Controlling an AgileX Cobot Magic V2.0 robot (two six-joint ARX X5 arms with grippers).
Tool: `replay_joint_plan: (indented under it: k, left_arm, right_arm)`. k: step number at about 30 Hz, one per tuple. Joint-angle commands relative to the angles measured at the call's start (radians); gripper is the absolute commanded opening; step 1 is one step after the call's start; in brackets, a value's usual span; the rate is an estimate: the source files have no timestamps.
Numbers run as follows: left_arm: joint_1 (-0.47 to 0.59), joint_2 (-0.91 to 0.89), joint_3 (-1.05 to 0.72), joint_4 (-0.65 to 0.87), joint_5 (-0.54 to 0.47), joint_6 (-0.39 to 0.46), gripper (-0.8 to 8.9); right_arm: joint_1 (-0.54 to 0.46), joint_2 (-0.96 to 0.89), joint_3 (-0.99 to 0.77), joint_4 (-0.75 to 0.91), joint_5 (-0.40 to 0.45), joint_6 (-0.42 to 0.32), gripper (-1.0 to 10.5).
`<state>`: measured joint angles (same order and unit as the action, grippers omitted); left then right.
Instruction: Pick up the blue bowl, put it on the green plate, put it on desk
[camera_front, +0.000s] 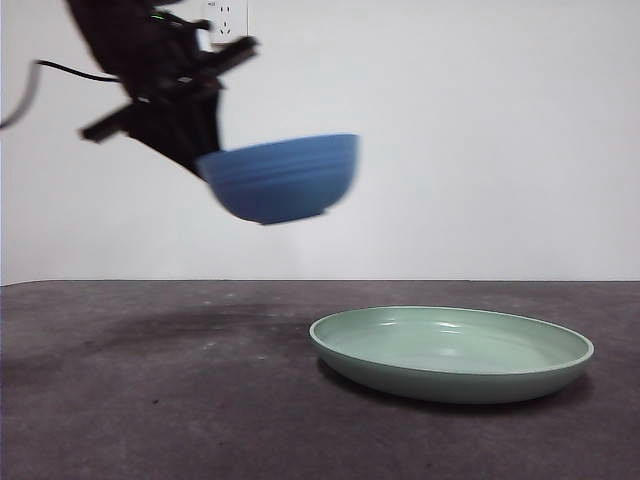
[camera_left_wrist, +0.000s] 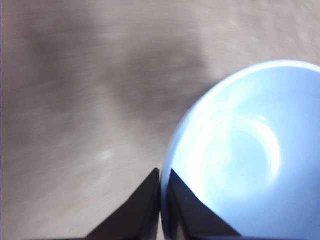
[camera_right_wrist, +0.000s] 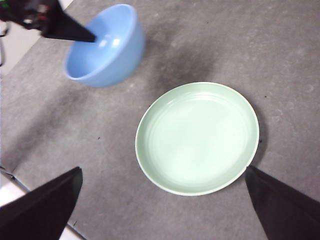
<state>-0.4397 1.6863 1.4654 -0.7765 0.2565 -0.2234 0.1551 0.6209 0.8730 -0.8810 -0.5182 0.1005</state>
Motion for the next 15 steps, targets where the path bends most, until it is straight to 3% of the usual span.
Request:
replay_joint_plan:
  k: [1,15]
  left_arm:
    - [-0.051,0.081,0.055,0.001,-0.002,-0.006,0.15]
    - [-0.254,0.37,0.251,-0.001,-0.016,0.013,0.15]
  right_arm:
    - [-0.001,-0.018,0.019,-0.02,0.013,-0.019,5.2]
    - [-0.001,-0.068,0.019,-0.092,0.029,-0.03,5.2]
